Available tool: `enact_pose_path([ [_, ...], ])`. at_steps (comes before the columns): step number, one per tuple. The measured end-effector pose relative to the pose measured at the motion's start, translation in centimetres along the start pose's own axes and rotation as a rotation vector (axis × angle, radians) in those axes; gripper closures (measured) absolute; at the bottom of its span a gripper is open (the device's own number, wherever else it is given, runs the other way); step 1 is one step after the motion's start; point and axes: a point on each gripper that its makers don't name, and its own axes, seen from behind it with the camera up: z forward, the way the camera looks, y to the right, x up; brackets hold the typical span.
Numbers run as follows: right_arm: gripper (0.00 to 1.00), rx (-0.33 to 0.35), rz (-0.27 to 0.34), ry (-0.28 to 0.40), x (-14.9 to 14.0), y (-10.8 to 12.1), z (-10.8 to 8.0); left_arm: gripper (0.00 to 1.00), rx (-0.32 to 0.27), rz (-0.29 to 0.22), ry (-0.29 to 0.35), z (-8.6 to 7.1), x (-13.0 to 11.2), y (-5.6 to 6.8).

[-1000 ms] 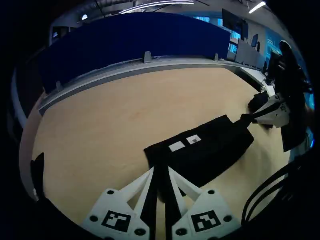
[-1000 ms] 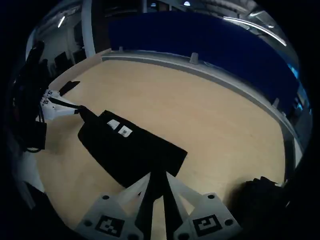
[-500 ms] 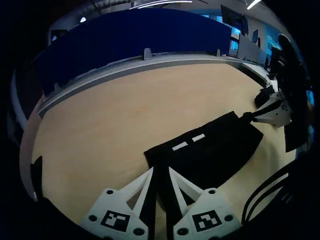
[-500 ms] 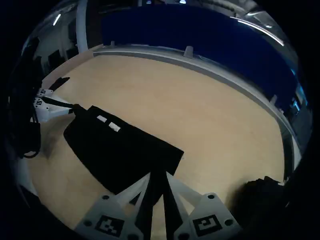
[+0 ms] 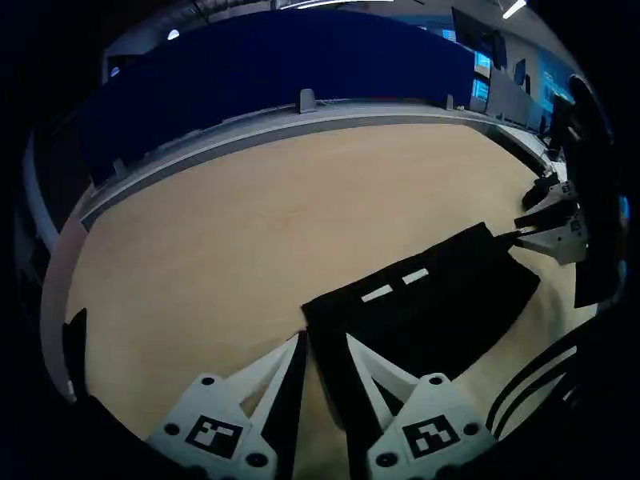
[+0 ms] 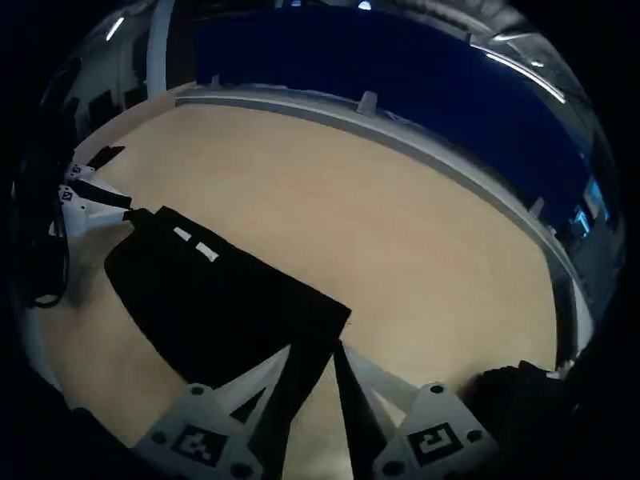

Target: Fold towel

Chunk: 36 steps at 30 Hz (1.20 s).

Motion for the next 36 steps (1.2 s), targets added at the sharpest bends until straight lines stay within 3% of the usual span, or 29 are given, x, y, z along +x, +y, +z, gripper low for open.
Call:
enact_pose_path([
  [4, 0.39, -0.02, -0.013, -0.001, 0.1, 0.6, 0.4, 0.73, 0.015, 0.004, -0.004, 0.4, -0.1, -0.5],
  [10, 0.35, -0.04, 0.0, 0.003, 0.3, 1.4, 0.8, 0.66, 0.021, 0.014, -0.007, 1.0, 0.2, -0.8],
  [18, 0.19, -0.068, 0.022, 0.011, 1.0, 2.6, 1.2, 0.44, 0.038, 0.014, -0.003, 1.5, 1.2, -1.4],
  [22, 0.15, -0.087, 0.034, 0.025, 1.5, 3.4, 1.3, 0.19, 0.056, 0.019, 0.006, 1.5, 1.8, -2.0],
  [26, 0.15, -0.107, 0.051, 0.035, 2.0, 4.3, 1.4, 0.06, 0.069, 0.016, 0.021, 1.1, 2.3, -2.6],
  [32, 0.14, -0.091, 0.072, 0.048, 2.6, 4.4, 1.3, 0.06, 0.08, 0.009, 0.028, 0.2, 2.5, -3.2],
  [34, 0.06, -0.075, 0.078, 0.049, 2.4, 4.1, 1.0, 0.06, 0.081, 0.003, 0.028, -0.1, 2.4, -3.2],
  [36, 0.05, -0.06, 0.084, 0.046, 2.2, 3.8, 0.7, 0.06, 0.082, -0.004, 0.027, -0.4, 2.1, -3.3],
])
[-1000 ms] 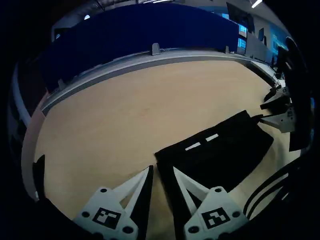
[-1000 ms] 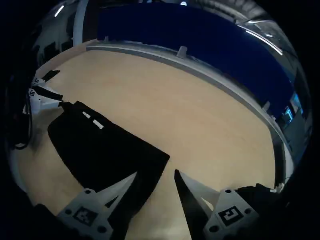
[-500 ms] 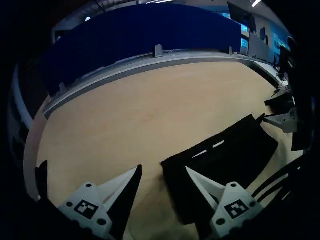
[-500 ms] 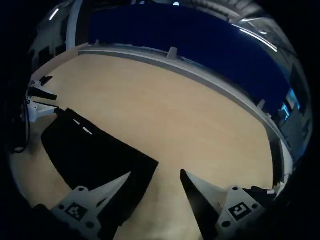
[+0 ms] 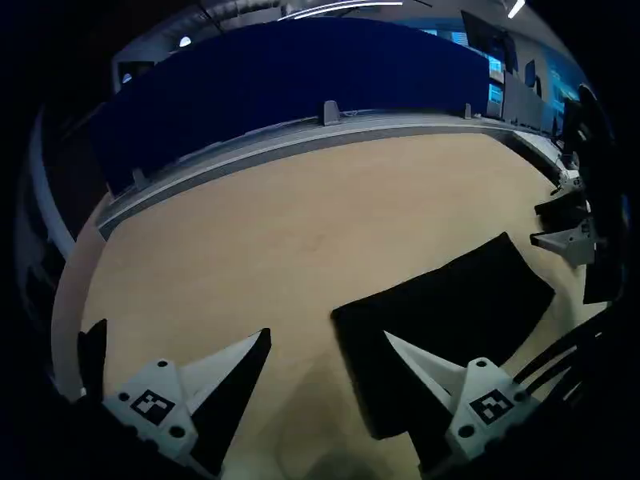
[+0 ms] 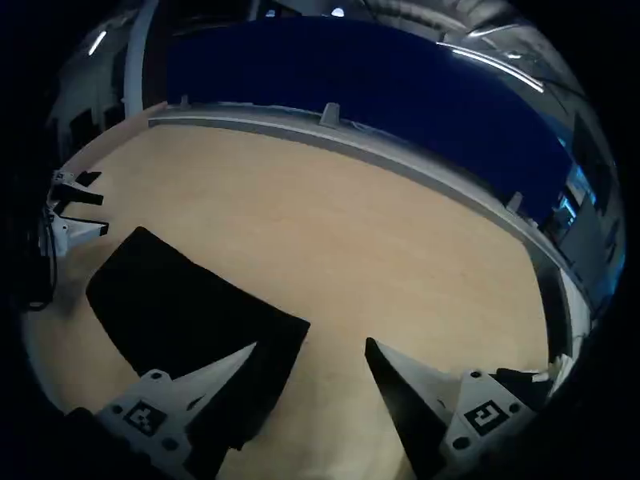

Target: Fold towel

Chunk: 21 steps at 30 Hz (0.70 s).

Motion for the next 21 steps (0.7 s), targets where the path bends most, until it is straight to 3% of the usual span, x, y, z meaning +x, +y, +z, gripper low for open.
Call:
enact_pose_path([
  [12, 0.0, 0.04, 0.045, -0.002, -2.5, -1.3, -3.4, 0.06, 0.001, -0.036, -0.016, -1.8, -2.0, 0.8],
  [21, 0.0, 0.05, 0.014, -0.001, -4.0, -2.3, -5.4, 0.06, -0.004, -0.06, -0.017, -3.3, -3.1, 1.4],
])
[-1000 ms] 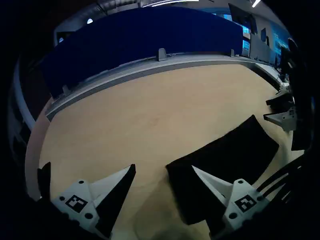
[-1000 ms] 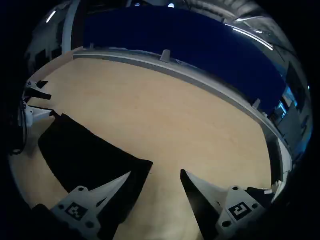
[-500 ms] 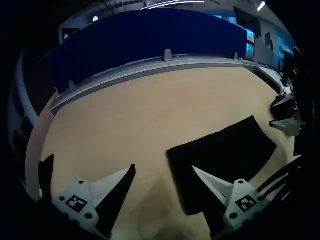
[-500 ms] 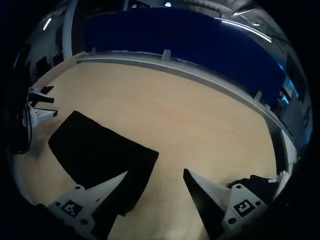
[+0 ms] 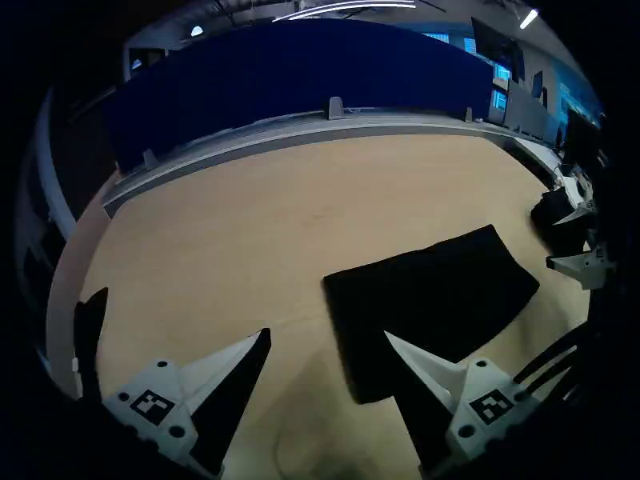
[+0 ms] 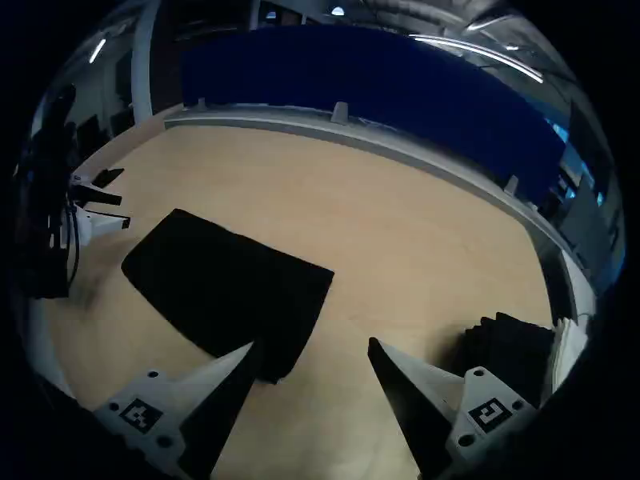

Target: Fold towel

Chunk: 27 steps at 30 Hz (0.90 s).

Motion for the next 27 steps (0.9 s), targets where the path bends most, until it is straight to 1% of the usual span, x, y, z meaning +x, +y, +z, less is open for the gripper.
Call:
enact_pose_path([
  [8, 0.0, 0.01, -0.023, -0.009, -0.9, -0.3, -0.6, 0.06, 0.002, -0.002, 0.001, -0.9, -0.7, -0.2],
  [21, 0.0, 0.043, -0.071, -0.017, -1.8, -1.1, -1.1, 0.06, 0.011, -0.017, -0.006, -2.5, -2.7, -0.9],
  [27, 0.0, 0.052, -0.087, -0.024, -2.0, -1.3, -1.1, 0.06, 0.013, -0.024, -0.006, -2.8, -3.2, -1.1],
])
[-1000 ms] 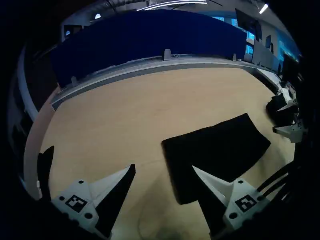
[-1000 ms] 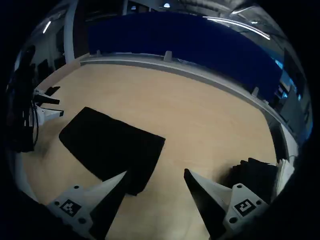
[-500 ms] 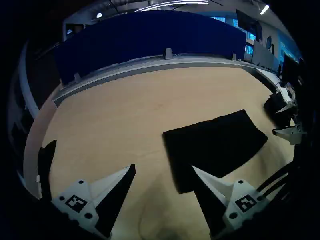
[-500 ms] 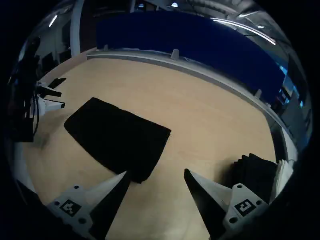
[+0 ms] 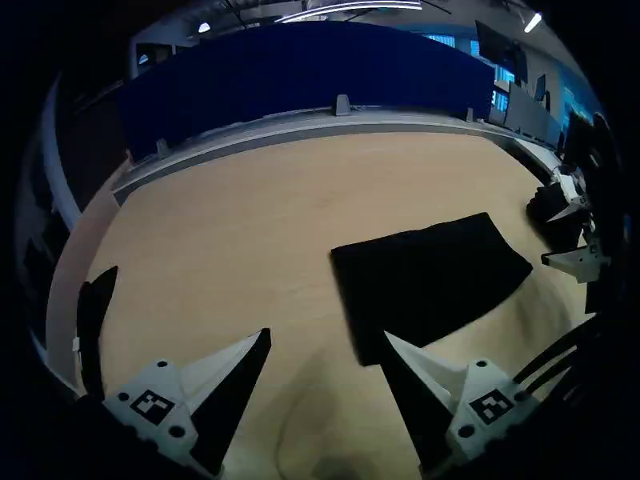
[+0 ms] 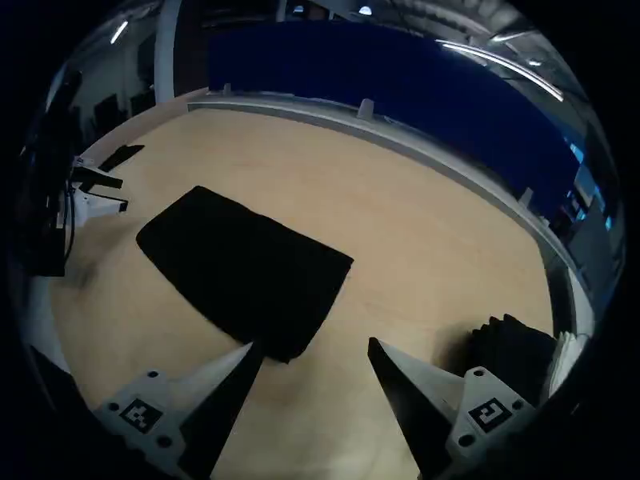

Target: Fold towel

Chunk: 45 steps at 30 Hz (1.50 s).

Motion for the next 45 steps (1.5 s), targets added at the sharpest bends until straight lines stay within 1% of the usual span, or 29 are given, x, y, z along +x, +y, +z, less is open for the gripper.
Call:
enact_pose_path([
  [6, 0.0, 0.014, -0.005, -0.007, -0.4, -0.3, 0.0, 0.06, 0.005, -0.003, 0.0, -0.1, -0.1, -0.2],
  [11, 0.0, 0.037, -0.026, -0.017, -0.8, -0.6, -0.1, 0.06, 0.012, -0.011, -0.002, -0.5, -0.5, -0.3],
  [14, 0.0, 0.051, -0.042, -0.025, -1.2, -0.6, -0.1, 0.06, 0.019, -0.024, -0.002, -1.0, -0.8, -0.4],
  [19, 0.0, 0.08, -0.066, -0.036, -1.8, -0.9, -0.3, 0.06, 0.037, -0.055, -0.004, -1.8, -1.6, -0.9],
  [25, 0.05, 0.114, -0.1, -0.054, -2.7, -1.4, -0.6, 0.06, 0.061, -0.09, -0.01, -2.9, -2.8, -1.7],
  [29, 0.14, 0.133, -0.114, -0.072, -3.6, -1.6, -0.9, 0.06, 0.081, -0.105, -0.015, -3.7, -3.6, -2.4],
  [36, 0.34, 0.192, -0.09, -0.102, -5.1, -2.6, -1.0, 0.06, 0.122, -0.13, -0.026, -5.0, -5.0, -3.7],
  [42, 0.54, 0.219, -0.093, -0.119, -6.0, -3.3, -1.1, 0.06, 0.137, -0.156, -0.032, -5.9, -5.9, -4.3],
  [44, 0.64, 0.231, -0.099, -0.126, -6.3, -3.5, -1.1, 0.06, 0.142, -0.16, -0.032, -6.1, -6.0, -4.5],
  [45, 0.67, 0.232, -0.101, -0.13, -6.5, -3.5, -1.2, 0.06, 0.143, -0.163, -0.032, -6.2, -6.0, -4.5],
])
